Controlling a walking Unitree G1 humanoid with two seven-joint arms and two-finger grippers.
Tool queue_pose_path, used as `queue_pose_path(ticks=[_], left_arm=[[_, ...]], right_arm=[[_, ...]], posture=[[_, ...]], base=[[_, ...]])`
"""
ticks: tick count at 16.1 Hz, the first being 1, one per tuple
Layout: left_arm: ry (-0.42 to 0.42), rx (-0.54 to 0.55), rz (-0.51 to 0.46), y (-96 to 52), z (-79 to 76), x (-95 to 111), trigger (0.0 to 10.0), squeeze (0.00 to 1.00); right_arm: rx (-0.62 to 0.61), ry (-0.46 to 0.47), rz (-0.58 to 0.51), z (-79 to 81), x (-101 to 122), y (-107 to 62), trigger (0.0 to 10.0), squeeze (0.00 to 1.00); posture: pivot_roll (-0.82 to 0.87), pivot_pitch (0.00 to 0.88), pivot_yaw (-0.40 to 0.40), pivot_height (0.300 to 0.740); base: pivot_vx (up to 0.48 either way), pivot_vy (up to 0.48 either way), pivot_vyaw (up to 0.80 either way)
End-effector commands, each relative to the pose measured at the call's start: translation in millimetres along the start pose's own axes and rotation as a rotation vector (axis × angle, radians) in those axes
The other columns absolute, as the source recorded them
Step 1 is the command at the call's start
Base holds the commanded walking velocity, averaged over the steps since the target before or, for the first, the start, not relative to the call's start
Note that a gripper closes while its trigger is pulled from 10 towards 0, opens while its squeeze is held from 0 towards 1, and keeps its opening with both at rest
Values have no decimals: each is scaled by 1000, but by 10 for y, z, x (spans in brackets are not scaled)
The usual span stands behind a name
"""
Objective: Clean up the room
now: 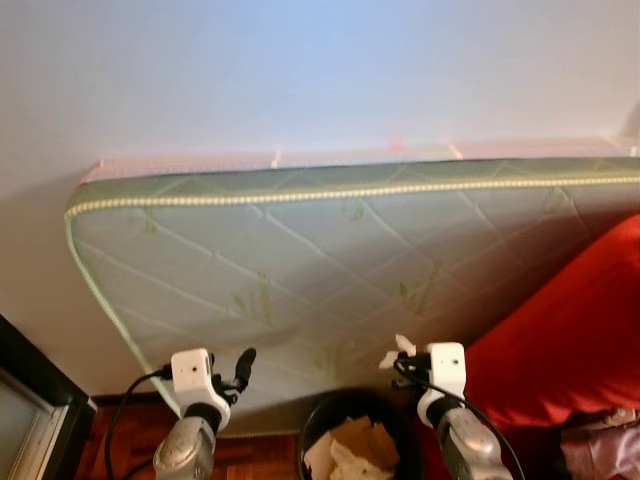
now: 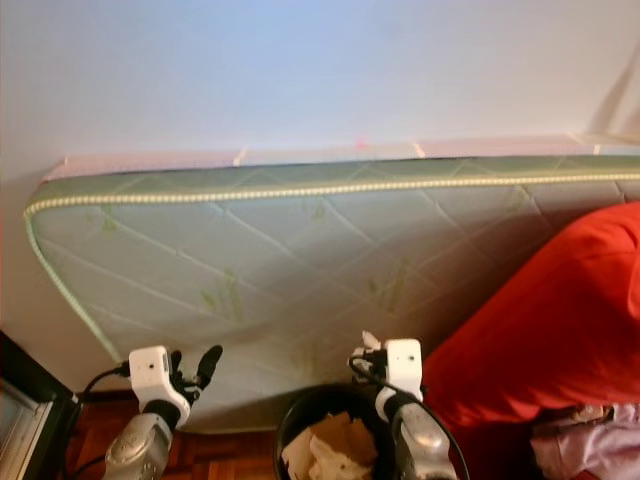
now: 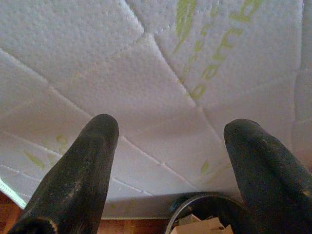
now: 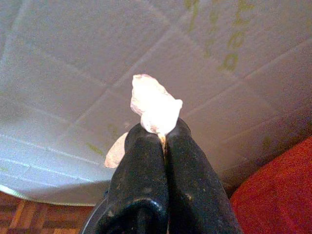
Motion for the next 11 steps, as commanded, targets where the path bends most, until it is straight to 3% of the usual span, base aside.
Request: queue_pose_path(ticks=[1, 11], left_arm=[[-9, -4, 0, 6, -13, 9, 10000, 0], [-12, 7, 1, 9, 12, 15, 10000, 0]], right_arm=[[0, -3, 2, -7, 5, -2, 10000, 0], [-21, 4, 48, -58, -90, -33, 10000, 0]], posture=[[50, 0, -32, 670], [52, 0, -34, 670]], base=[[0, 0, 0], [0, 0, 0]])
Point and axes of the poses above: a point about 5 cm out from each wrist's last joint towards the gripper, its own y axis pointing out of the wrist towards the gripper, its own x axis along the axis of the wrist's last joint, z = x × y, the point moved 4 cm from there along y, pointing out of the wrist towards the gripper, and after that the axes turned 15 degrees about y, right-handed, at the moved point
